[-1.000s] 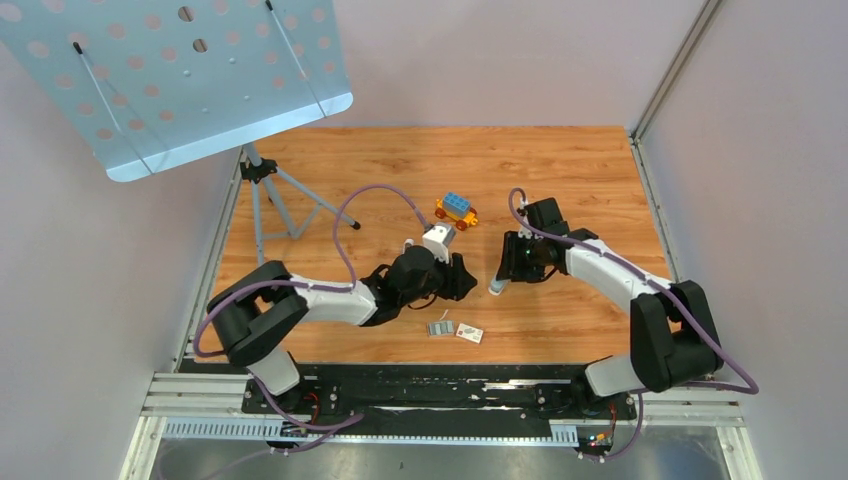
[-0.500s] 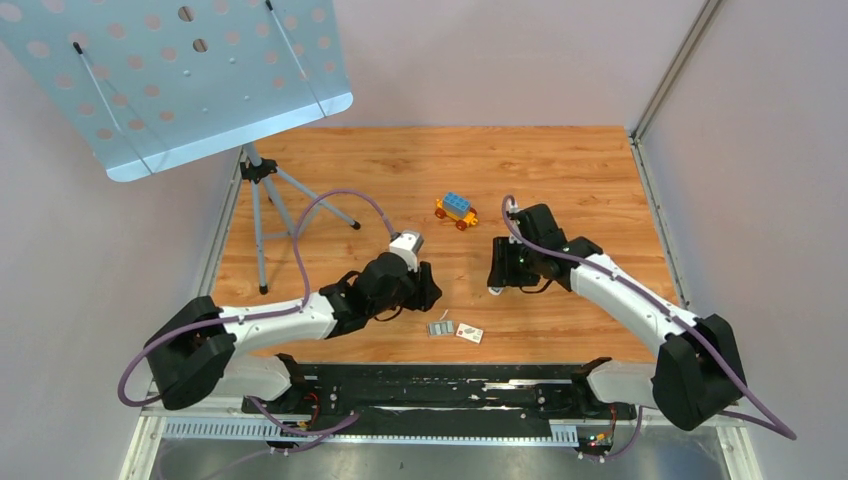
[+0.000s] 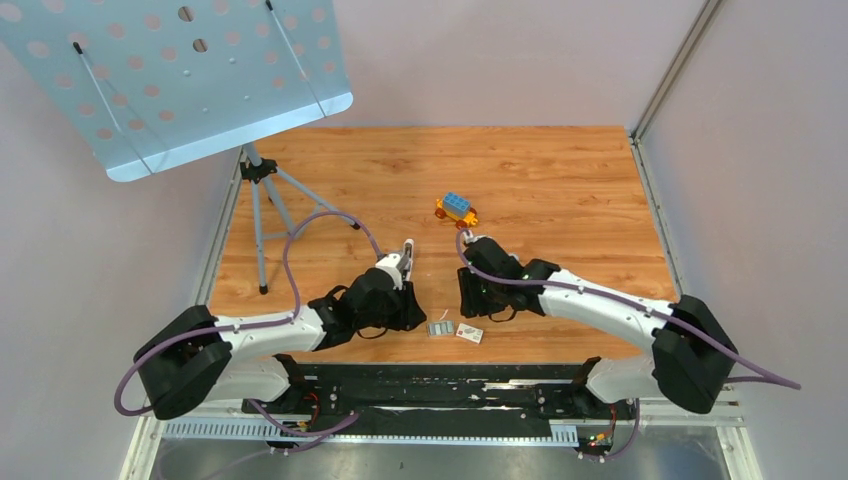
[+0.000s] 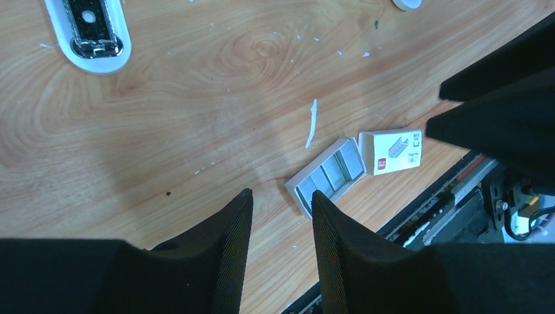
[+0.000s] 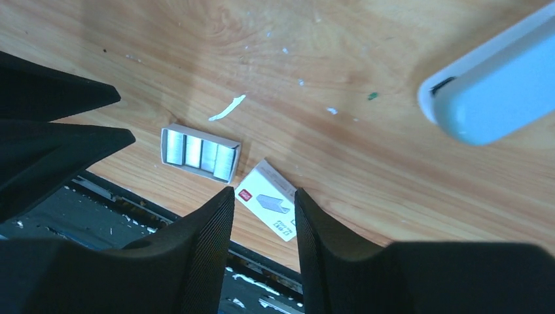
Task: Load the staples into the stapler
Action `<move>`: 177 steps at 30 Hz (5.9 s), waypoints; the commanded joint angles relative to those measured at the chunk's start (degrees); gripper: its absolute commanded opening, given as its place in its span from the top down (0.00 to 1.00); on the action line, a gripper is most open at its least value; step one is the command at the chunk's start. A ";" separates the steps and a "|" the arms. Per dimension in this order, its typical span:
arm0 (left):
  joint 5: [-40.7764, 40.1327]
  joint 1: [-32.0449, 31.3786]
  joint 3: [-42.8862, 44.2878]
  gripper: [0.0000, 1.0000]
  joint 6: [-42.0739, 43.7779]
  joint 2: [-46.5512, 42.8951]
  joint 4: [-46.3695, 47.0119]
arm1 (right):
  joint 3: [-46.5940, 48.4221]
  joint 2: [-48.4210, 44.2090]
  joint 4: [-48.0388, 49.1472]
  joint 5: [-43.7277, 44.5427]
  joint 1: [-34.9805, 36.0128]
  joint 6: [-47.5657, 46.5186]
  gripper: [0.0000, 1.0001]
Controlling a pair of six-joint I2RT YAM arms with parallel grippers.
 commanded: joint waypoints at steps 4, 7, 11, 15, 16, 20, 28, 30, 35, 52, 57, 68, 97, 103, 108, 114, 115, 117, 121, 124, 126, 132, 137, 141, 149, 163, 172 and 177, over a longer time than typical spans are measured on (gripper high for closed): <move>3.03 0.68 -1.33 0.59 -1.64 1.85 4.25 | 4.03 7.34 1.48 5.81 6.87 6.46 0.58; 3.90 0.68 -1.75 0.59 -1.39 2.52 5.97 | 4.37 9.08 1.95 5.58 7.58 7.39 0.58; 3.36 0.69 -2.53 0.61 -1.60 3.03 7.11 | 5.22 10.18 2.31 5.60 8.87 7.75 0.59; 4.21 0.65 -2.41 0.62 -1.55 4.39 8.32 | 5.71 11.40 1.70 6.57 9.58 8.51 0.59; 4.38 0.68 -2.40 0.62 -1.55 4.80 8.61 | 5.93 11.67 1.24 6.93 9.74 8.51 0.57; 4.62 0.68 -2.40 0.59 -1.63 6.34 9.49 | 6.91 12.73 -0.62 8.76 10.41 8.63 0.51; 5.45 0.64 -2.19 0.61 -2.38 9.23 12.17 | 8.26 14.70 -2.33 11.19 11.63 8.66 0.51; 5.73 0.68 -1.92 0.64 -2.43 9.97 12.30 | 8.45 15.02 -2.44 11.37 11.89 8.71 0.51; 5.58 0.59 -1.69 0.69 -2.26 10.81 11.73 | 8.46 15.32 -2.44 11.89 12.26 8.91 0.51; 4.95 0.49 -1.26 0.72 -1.86 12.01 9.82 | 9.17 17.30 -3.15 13.54 12.91 8.96 0.47; 4.68 0.16 -0.86 0.74 -1.55 12.32 9.21 | 10.16 18.54 -3.49 13.93 13.46 8.89 0.48; 4.91 -0.02 -0.38 0.74 -1.64 12.29 8.83 | 13.59 21.80 -8.45 18.42 15.26 8.87 0.51; 3.92 -0.02 -1.14 0.75 -1.81 11.23 8.39 | 16.47 23.21 -13.82 22.97 16.75 9.53 0.54; 3.63 -0.02 -1.40 0.75 -1.90 10.52 8.08 | 16.68 22.11 -15.74 23.82 16.83 10.22 0.56; 3.40 -0.02 -1.60 0.74 -2.08 10.08 8.04 | 16.21 19.31 -16.79 24.59 16.83 11.08 0.58; 3.22 -0.02 -1.70 0.74 -2.34 9.68 8.07 | 15.66 17.19 -17.49 25.58 16.82 11.85 0.61; 3.21 -0.02 -1.77 0.74 -2.34 9.50 8.04 | 15.52 16.89 -17.21 25.74 16.83 11.52 0.61; 3.24 0.00 -1.81 0.73 -2.40 9.18 7.95 | 14.85 16.19 -15.48 25.40 16.74 10.36 0.61; 3.13 -0.02 -1.95 0.73 -2.43 8.74 7.95 | 12.35 14.26 -10.25 21.98 16.48 9.15 0.61; 3.15 -0.01 -2.03 0.74 -2.58 8.65 8.25 | 10.54 14.14 -7.71 20.06 16.06 10.14 0.62; 3.20 -0.02 -2.02 0.74 -2.68 8.72 8.39 | 10.25 15.22 -7.54 19.54 15.95 10.42 0.64; 3.28 -0.02 -2.13 0.73 -2.78 8.91 8.73 | 10.91 17.52 -7.37 18.42 15.93 10.59 0.67; 3.38 -0.10 -2.11 0.74 -2.85 8.89 8.98 | 11.51 18.95 -7.73 17.27 15.93 10.77 0.68; 3.49 -0.11 -2.22 0.73 -2.95 8.95 9.09 | 12.30 20.21 -8.93 17.01 15.90 11.17 0.69; 3.14 -0.10 -2.38 0.73 -2.87 8.33 8.66 | 14.18 21.43 -11.08 18.29 16.03 10.81 0.76; 3.29 -0.11 -2.21 0.72 -2.91 8.19 8.65 | 14.14 20.02 -11.35 19.30 16.19 10.38 0.96; 3.74 -0.09 -2.87 0.72 -3.59 7.35 9.96 | 13.75 18.68 -9.05 18.34 16.61 11.36 0.85; 2.15 -0.11 -3.49 0.65 -3.91 5.20 9.31 | 14.07 19.20 -8.17 17.87 17.34 11.91 0.85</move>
